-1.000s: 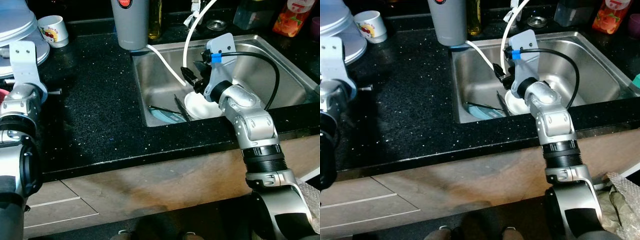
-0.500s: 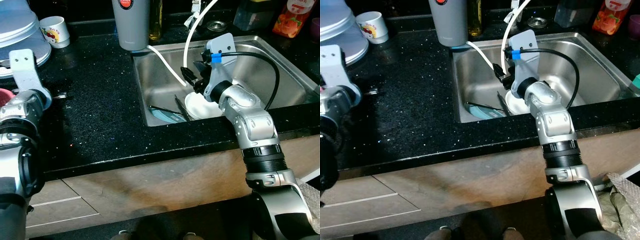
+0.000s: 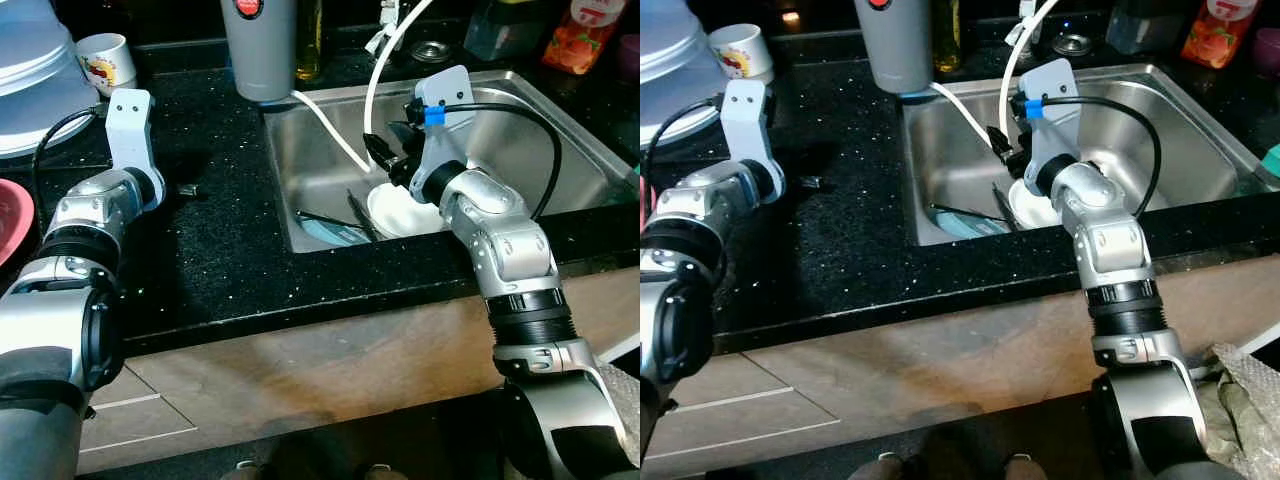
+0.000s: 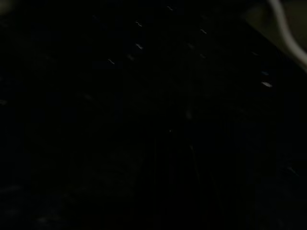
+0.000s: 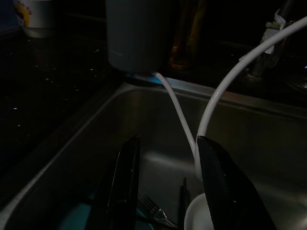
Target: Kitchen organization
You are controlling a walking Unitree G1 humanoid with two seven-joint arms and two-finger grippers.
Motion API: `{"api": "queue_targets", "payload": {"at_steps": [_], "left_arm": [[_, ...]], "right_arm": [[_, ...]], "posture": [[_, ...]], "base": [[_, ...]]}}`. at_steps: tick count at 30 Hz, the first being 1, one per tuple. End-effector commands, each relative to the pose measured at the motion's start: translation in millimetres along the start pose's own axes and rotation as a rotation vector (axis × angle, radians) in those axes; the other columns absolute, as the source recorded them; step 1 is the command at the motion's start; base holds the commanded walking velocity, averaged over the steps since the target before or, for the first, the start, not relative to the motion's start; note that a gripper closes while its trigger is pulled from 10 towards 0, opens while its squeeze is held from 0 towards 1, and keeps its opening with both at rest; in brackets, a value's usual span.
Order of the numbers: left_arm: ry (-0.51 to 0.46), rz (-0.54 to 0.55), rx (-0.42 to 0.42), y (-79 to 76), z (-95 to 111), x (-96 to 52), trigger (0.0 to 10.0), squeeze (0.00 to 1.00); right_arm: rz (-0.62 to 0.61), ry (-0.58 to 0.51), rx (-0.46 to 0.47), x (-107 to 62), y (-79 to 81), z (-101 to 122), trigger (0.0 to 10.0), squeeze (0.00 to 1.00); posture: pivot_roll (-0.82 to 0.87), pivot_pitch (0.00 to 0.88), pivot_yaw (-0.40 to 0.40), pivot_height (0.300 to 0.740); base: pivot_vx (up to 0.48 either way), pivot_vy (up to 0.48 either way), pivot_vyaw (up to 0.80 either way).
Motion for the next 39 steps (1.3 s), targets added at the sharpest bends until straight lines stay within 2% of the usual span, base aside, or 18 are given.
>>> {"api": "queue_targets", "payload": {"at_steps": [1,2,3,6,8,10,16,23,29,39], "left_arm": [[0.002,0.027,0.027,5.5,0.8,-0.8,0.0,0.0],[-0.035,0.146,0.034,25.6,11.1,-4.6,0.0,0.0],[-0.035,0.146,0.034,25.6,11.1,-4.6,0.0,0.0],[-0.057,0.289,0.029,53.6,18.1,-13.5,0.0,0.0],[-0.07,0.324,0.018,64.3,21.7,-18.0,0.0,0.0],[-0.071,0.329,0.017,66.3,22.0,-18.8,0.0,0.0],[-0.075,0.4,0.028,88.0,19.6,-29.3,0.0,0.0],[-0.074,0.421,0.061,101.1,9.0,-37.2,0.0,0.0],[-0.043,0.444,0.019,108.5,0.2,-41.0,0.0,0.0],[-0.06,0.414,0.037,106.8,3.4,-40.6,0.0,0.0]], "right_arm": [[-0.004,-0.004,0.002,0.2,-2.4,2.4,10.0,0.0],[-0.005,-0.006,0.002,0.1,-2.2,2.9,10.0,0.0],[-0.005,-0.006,0.002,0.1,-2.2,2.9,10.0,0.0],[-0.004,-0.006,0.002,-0.3,-1.7,3.4,10.0,0.0],[-0.001,-0.005,0.001,-1.2,-1.1,3.1,10.0,0.0],[0.0,-0.004,0.001,-1.5,-0.9,3.1,10.0,0.0],[0.001,0.0,0.0,-3.8,-0.4,1.9,10.0,0.0],[0.002,0.004,0.001,-5.3,-0.2,0.8,10.0,0.0],[0.003,0.014,-0.005,-8.6,-0.6,0.6,10.0,0.0],[0.006,0.023,-0.002,-11.8,0.3,-1.1,10.0,0.0]], "posture": [[0.0,0.161,0.03,0.74],[0.0,0.161,0.03,0.74],[0.0,0.161,0.03,0.74],[0.0,0.164,0.032,0.74],[-0.01,0.169,0.031,0.74],[-0.01,0.169,0.031,0.74],[-0.02,0.171,0.035,0.74],[-0.02,0.174,0.031,0.74],[-0.04,0.188,0.03,0.74],[-0.05,0.217,0.027,0.74]], "base": [[0.0,0.0,0.0],[0.0,0.0,0.0],[0.0,0.0,0.0],[0.0,0.0,0.0],[0.0,0.0,0.0],[0.0,0.0,0.0],[0.0,0.0,0.0],[0.0,0.0,0.0],[0.0,0.0,0.0],[0.0,0.0,0.0]]}}
Point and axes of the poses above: a point about 5 cm out from each wrist's last joint towards the gripper, its own x axis pointing out of the wrist towards the gripper, its own z axis along the axis of the wrist's last joint, y = z × x, the point moved 6 cm from there along x, pointing out of the wrist towards the gripper, and after that the axes turned 2 degrees about x, right-handed, at the moved point
